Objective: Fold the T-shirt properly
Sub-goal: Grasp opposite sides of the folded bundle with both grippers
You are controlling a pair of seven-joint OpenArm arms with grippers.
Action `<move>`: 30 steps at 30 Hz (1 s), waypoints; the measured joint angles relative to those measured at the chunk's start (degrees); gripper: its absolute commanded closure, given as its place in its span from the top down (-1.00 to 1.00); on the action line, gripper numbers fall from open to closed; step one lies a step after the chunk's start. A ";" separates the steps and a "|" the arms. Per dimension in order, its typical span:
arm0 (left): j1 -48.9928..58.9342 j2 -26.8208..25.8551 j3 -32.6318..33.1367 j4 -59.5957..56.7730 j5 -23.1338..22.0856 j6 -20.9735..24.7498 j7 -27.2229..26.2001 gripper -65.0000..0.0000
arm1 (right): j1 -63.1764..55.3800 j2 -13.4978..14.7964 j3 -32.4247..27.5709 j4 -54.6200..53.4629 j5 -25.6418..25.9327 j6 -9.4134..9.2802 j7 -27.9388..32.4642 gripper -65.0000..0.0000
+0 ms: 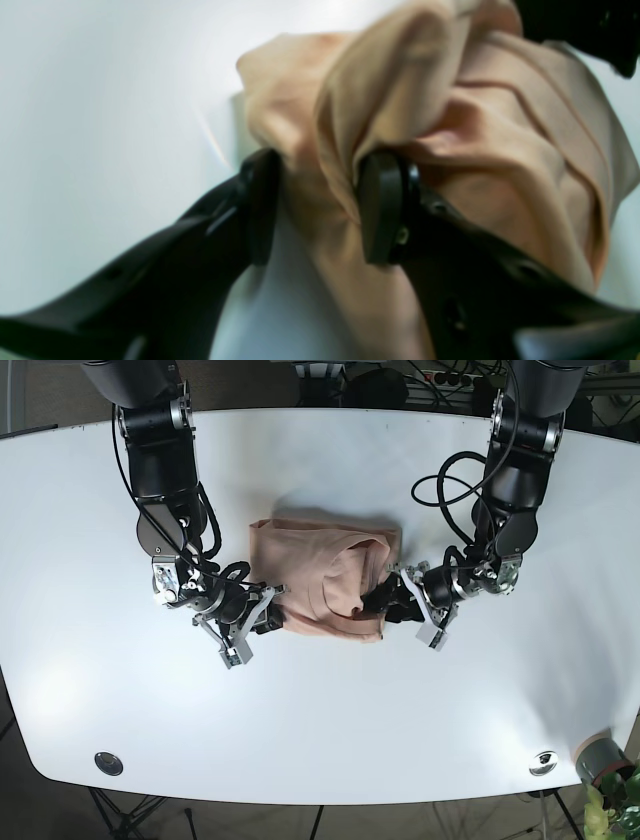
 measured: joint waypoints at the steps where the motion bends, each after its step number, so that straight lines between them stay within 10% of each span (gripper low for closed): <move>1: -0.98 0.26 0.63 -1.25 0.33 0.04 -0.44 -0.25 | -0.20 0.04 0.04 0.61 -0.02 -0.04 -0.15 -0.66; 17: 5.25 -3.08 -8.48 19.89 1.53 1.18 9.64 -0.25 | -1.55 1.31 -0.02 13.11 -0.37 -0.39 -3.08 -0.65; 30: 25.51 -2.78 -14.16 45.22 1.77 0.81 17.05 -0.25 | -1.03 3.28 0.02 -0.13 -0.46 -0.15 9.40 -0.65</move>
